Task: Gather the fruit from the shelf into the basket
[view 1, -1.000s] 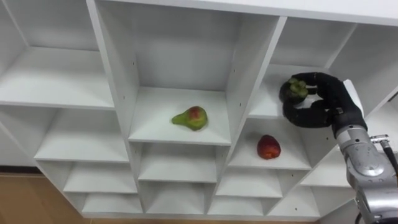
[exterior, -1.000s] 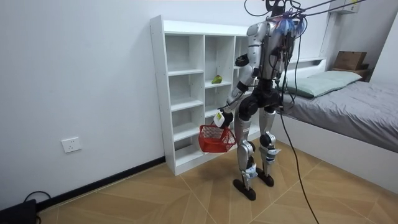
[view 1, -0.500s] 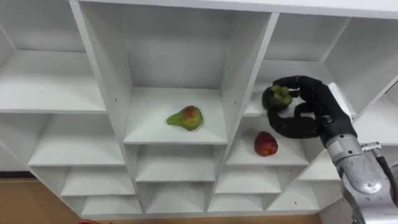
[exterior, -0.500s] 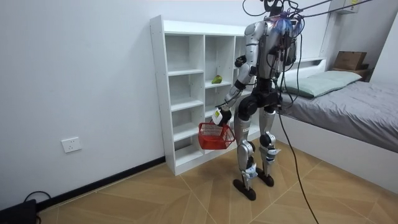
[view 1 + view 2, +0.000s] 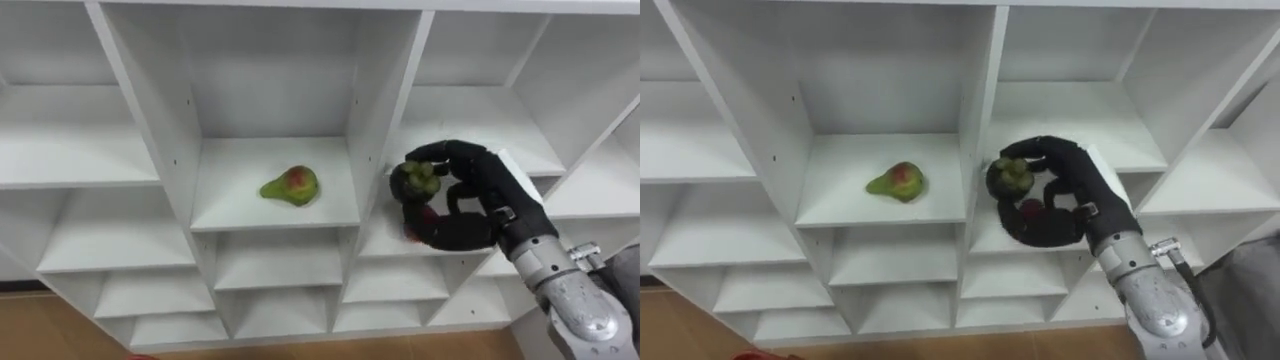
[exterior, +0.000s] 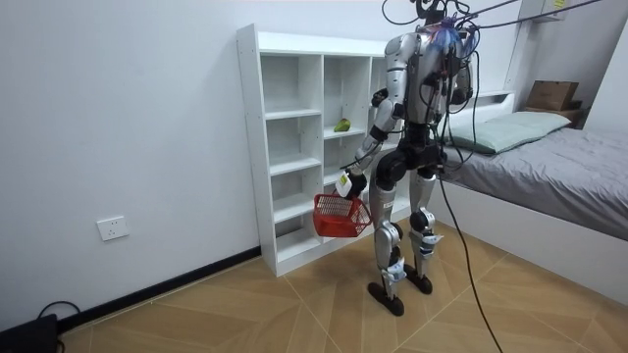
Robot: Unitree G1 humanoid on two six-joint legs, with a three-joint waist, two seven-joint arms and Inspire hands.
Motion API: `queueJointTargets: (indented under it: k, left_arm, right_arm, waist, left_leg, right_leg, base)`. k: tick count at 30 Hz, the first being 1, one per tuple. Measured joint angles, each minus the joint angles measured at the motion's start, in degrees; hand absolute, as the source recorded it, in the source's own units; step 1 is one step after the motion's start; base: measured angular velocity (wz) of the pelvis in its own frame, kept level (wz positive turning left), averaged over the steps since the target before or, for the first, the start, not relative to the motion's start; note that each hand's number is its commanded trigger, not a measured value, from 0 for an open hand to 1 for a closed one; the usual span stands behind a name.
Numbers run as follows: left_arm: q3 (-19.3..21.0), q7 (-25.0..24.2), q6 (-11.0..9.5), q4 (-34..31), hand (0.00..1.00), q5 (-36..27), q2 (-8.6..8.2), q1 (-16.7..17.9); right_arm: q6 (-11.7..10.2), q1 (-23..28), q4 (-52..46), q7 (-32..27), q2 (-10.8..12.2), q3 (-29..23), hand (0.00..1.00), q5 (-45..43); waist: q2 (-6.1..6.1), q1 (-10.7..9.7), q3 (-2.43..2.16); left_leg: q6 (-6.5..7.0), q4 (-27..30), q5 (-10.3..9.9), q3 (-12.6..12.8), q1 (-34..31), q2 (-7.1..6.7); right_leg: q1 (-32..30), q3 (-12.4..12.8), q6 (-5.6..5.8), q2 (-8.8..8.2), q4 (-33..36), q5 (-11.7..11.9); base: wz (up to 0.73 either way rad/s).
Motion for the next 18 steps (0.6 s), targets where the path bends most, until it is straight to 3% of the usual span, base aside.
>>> queueJointTargets:
  k: [6,18]
  left_arm:
    - [-0.43,-0.64,-0.01,0.50,1.00,-3.54,0.07,-2.17]
    - [-5.75,-1.58,-0.08,0.60,1.00,-5.56,-0.98,-6.30]
  right_arm:
    - [2.58,2.19,-0.20,5.17,-0.03,4.14,1.00,-2.23]
    - [2.68,3.00,-0.11,8.00,0.90,8.49,1.00,-3.57]
  waist:
    - [-0.25,0.13,0.18]
    - [-0.67,0.13,0.69]
  left_leg:
    - [0.09,-0.01,0.05,0.09,-0.28,-0.08]
    - [0.09,2.25,0.04,-1.50,-3.83,-0.19]
  right_leg:
    - [-0.41,0.03,0.00,-0.11,0.21,0.00]
    - [-2.42,-2.26,0.00,-0.57,1.16,-0.01]
  base:
    - [0.00]
    - [0.08]
